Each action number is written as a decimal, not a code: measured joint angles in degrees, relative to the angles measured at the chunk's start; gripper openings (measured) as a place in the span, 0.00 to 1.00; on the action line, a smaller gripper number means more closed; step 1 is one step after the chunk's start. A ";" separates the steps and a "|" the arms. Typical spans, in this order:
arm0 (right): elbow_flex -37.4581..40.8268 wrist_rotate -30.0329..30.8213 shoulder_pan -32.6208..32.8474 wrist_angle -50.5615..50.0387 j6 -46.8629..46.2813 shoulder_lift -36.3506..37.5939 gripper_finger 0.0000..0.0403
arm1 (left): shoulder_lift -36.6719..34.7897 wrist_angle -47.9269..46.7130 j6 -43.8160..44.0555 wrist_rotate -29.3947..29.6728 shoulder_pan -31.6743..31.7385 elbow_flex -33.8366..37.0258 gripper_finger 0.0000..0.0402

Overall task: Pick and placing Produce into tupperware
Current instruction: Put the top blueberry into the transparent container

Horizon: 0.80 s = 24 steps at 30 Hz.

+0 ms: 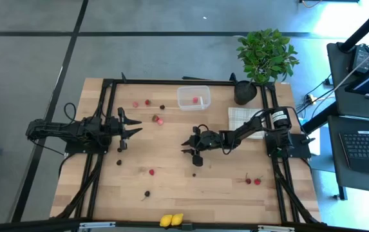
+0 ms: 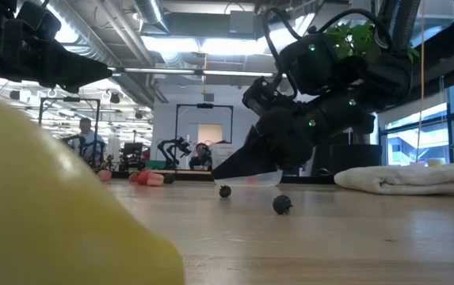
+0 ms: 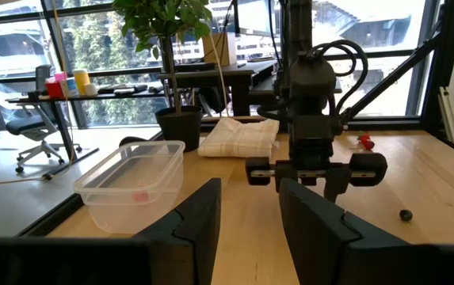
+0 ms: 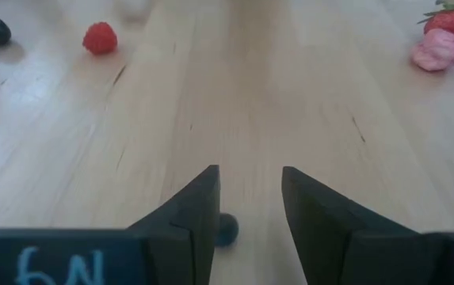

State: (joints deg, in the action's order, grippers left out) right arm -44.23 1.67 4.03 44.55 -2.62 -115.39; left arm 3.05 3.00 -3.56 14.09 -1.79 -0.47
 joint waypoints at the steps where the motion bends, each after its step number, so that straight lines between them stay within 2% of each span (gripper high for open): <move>1: 0.00 -0.01 0.00 -0.10 0.00 0.00 0.35 | 0.00 -0.02 -0.01 0.00 0.01 0.00 0.31; 13: 0.02 -1.81 0.04 -0.72 -0.38 -0.52 0.35 | 0.00 0.00 -0.01 0.00 0.01 0.00 0.31; 20: -1.25 -3.45 0.02 0.69 -2.78 -4.15 0.35 | -0.02 -0.03 -0.01 0.02 -0.01 0.00 0.31; 24: -1.20 -4.21 -0.31 0.93 -4.63 -4.72 0.31 | -0.02 -0.06 -0.01 0.01 -0.01 0.00 0.31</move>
State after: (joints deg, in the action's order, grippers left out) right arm -45.43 -2.54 3.73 45.48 -7.25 -120.11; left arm 3.03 2.94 -3.57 14.10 -1.80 -0.47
